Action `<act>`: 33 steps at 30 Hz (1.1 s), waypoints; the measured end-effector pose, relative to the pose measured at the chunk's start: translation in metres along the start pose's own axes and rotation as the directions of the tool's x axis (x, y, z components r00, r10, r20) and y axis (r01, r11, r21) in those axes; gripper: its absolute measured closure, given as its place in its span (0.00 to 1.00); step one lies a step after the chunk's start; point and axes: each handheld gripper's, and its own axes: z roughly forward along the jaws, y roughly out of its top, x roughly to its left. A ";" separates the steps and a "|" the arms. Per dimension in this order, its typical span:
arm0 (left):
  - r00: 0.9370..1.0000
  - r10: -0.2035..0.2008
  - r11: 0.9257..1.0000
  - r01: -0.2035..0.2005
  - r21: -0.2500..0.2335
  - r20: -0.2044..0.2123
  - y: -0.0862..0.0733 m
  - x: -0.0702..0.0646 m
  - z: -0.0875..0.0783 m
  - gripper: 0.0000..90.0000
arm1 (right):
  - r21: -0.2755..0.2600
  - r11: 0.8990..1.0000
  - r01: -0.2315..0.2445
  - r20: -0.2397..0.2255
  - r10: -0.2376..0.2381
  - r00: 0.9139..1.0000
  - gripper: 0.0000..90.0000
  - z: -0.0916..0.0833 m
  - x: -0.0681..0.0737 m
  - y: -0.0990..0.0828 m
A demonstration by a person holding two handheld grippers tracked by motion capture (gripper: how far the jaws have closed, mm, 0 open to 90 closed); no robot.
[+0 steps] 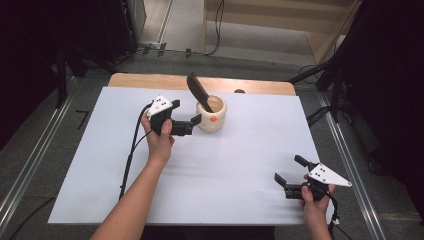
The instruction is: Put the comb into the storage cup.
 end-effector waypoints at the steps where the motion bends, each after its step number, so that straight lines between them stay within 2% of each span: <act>1: 1.000 -0.001 1.000 0.001 -0.004 0.001 -0.001 0.000 -0.002 0.00 | 0.000 1.000 -0.001 0.000 0.001 1.000 0.00 0.000 0.000 0.000; 4: 1.000 -0.004 1.000 0.004 -0.010 0.012 -0.003 -0.001 -0.006 0.00 | 0.000 1.000 -0.001 0.000 0.001 1.000 0.00 0.000 0.000 0.000; 13: 0.999 0.029 0.999 -0.028 -0.023 0.026 -0.011 -0.007 -0.023 0.00 | -0.001 1.000 0.001 0.002 -0.001 1.000 0.00 0.000 0.000 0.000; 23: 0.999 0.051 0.999 -0.050 -0.017 0.014 -0.020 -0.007 -0.042 0.00 | -0.002 1.000 0.000 0.003 0.000 1.000 0.00 0.001 0.000 0.000; 33: 0.999 0.045 0.999 -0.045 -0.031 -0.002 -0.031 -0.004 -0.065 0.00 | -0.002 1.000 0.004 0.003 -0.004 1.000 0.00 0.001 0.001 0.000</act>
